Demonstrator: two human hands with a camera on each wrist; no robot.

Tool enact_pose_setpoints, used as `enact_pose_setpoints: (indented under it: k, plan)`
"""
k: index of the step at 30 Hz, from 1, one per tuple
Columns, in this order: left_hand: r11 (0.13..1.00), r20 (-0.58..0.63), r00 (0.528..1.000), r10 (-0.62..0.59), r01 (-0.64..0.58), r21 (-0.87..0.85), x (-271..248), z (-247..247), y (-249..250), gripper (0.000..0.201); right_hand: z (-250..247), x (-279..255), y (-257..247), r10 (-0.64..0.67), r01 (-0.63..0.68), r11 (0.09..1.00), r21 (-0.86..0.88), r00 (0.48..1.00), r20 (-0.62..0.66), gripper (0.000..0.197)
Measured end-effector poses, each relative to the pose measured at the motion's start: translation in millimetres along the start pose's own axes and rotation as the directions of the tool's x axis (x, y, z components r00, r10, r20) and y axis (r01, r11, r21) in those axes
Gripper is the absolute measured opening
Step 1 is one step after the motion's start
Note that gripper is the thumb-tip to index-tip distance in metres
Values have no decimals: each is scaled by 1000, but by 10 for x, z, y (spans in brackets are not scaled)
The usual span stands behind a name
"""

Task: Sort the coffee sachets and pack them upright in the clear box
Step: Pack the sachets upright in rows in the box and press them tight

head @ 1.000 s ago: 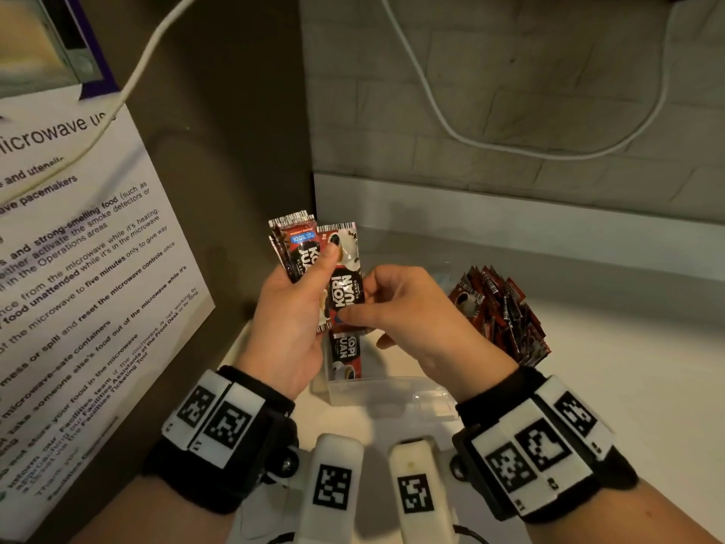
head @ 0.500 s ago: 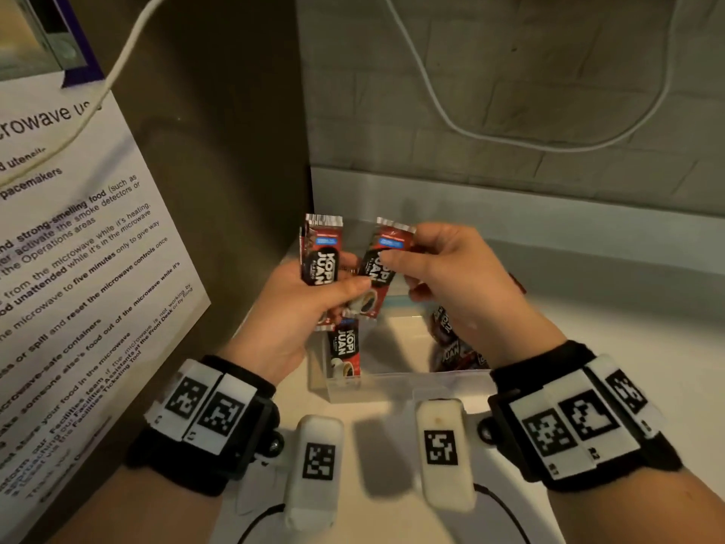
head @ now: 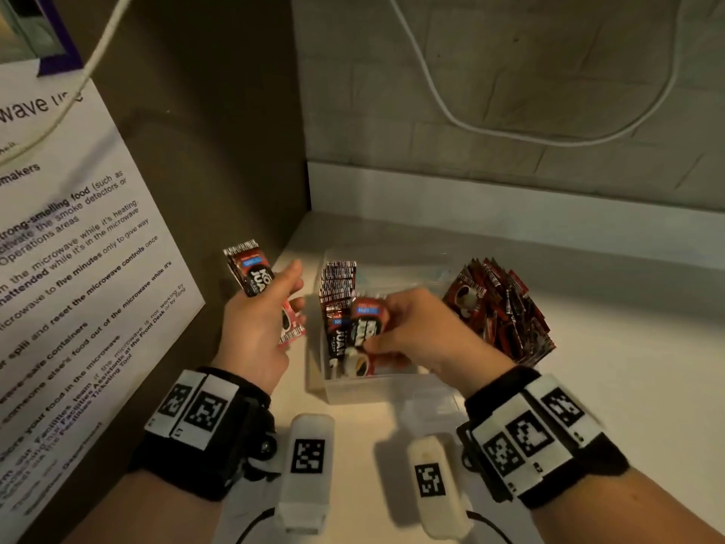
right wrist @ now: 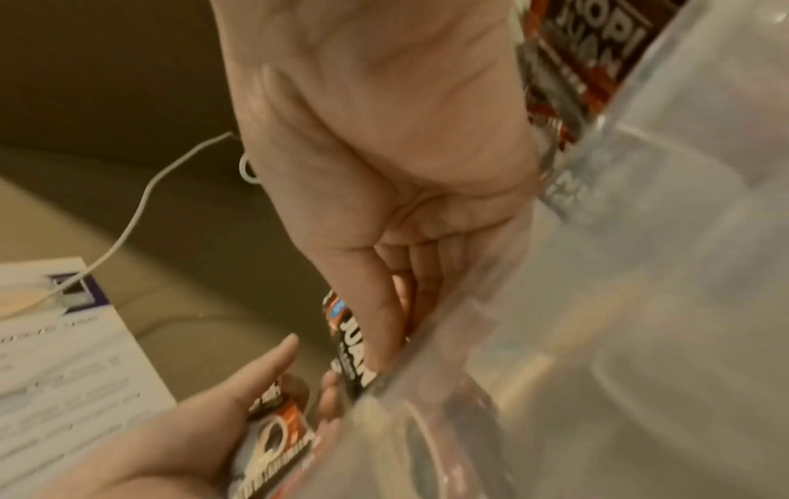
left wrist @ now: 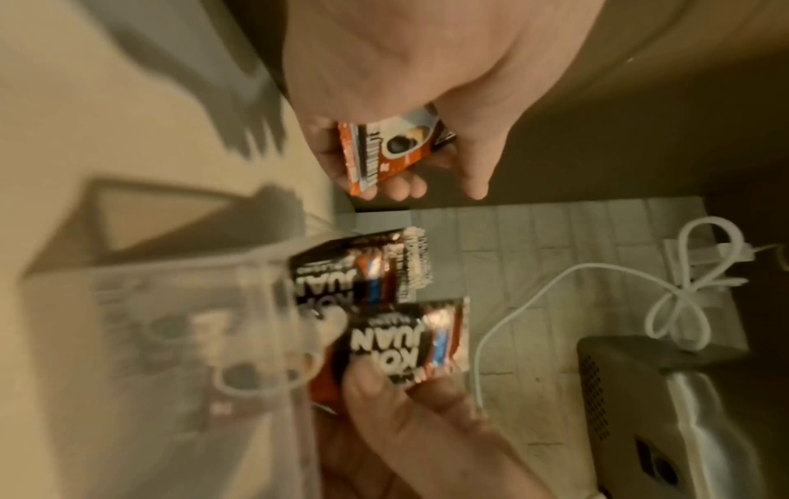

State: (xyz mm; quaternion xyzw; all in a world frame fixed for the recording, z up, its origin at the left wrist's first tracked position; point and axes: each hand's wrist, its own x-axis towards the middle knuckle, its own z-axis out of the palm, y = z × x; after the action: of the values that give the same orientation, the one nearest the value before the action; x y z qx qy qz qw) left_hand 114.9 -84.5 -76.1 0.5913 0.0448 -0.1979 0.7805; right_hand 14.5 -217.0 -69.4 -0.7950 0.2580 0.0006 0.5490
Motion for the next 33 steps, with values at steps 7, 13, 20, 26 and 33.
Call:
enact_pose_setpoints:
  k: [7, 13, 20, 26, 33]
  plan:
    - [999, 114, 993, 35, -37, 11, -142, 38, -260, 33, 288, 154, 30, -35, 4, 857, -514, 998, -51, 27]
    - [986, 144, 989, 36, -58, 155, -111, 6, -255, 44, 374, 223, 15, 20, 3, 835, -551, 999, 35, 44]
    - [977, 136, 989, 62, -88, 195, -92, 38, -245, 44, 418, 269, -29, 5, 28, 828, -560, 998, 57, 42]
    - [974, 158, 984, 83, -114, 198, -100, 45, -233, 42, 390, 263, -52, 23, 42, 830, -557, 994, 109, 44]
    - [988, 85, 995, 44, -56, 143, -42, -51, -50, 14, 152, 129, -105, 76, -24, 904, -427, 991, 107, 48]
